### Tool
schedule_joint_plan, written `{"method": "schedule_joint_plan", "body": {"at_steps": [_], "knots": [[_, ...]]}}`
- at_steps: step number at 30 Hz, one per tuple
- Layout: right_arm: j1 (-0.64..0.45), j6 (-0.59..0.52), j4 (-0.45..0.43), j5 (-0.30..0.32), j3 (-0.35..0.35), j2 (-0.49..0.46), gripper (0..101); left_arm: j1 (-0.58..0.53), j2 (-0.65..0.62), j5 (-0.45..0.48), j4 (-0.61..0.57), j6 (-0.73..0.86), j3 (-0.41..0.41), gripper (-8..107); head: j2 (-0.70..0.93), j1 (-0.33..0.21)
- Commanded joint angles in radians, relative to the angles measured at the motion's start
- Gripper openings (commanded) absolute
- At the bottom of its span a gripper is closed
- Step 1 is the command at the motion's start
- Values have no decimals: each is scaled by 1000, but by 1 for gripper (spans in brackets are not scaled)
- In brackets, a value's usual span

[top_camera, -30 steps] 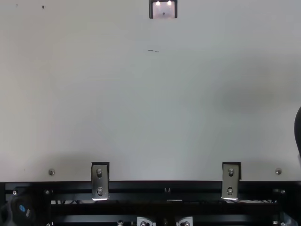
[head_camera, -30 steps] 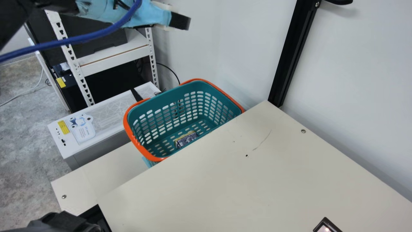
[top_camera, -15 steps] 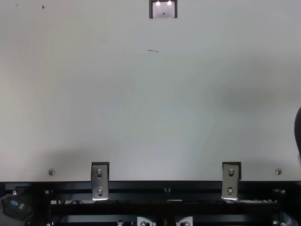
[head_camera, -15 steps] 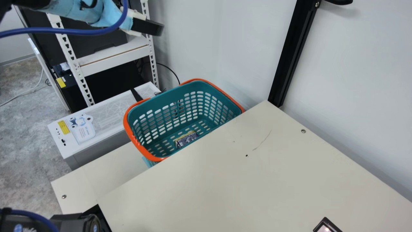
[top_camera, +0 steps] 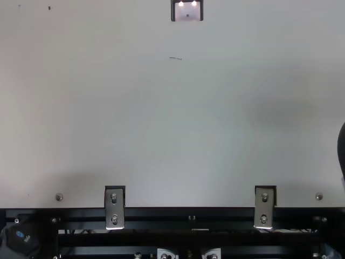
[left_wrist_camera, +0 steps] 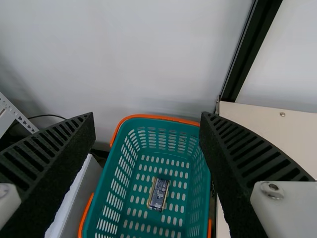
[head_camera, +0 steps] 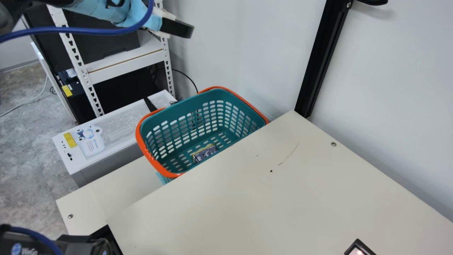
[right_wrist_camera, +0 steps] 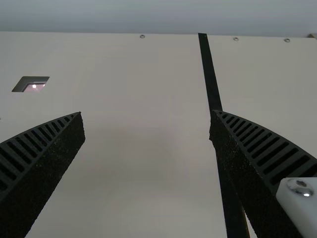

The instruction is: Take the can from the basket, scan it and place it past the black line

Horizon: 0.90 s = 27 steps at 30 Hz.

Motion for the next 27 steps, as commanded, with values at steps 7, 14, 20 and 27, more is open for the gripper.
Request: {"method": "schedule_joint_plan", "body": {"at_steps": [7, 14, 20, 27], "knots": [[0, 0, 0, 0, 0, 0, 101, -48, 13, -74, -32, 33, 56, 90, 42, -37], [0, 0, 0, 0, 0, 0, 101, -87, 42, -135, -47, 71, 105, 90, 42, -37], [0, 0, 0, 0, 0, 0, 101, -109, 76, -173, -47, 98, 140, 90, 42, -37], [0, 0, 0, 0, 0, 0, 101, -127, 117, -207, -46, 132, 173, 90, 42, -37]]}}
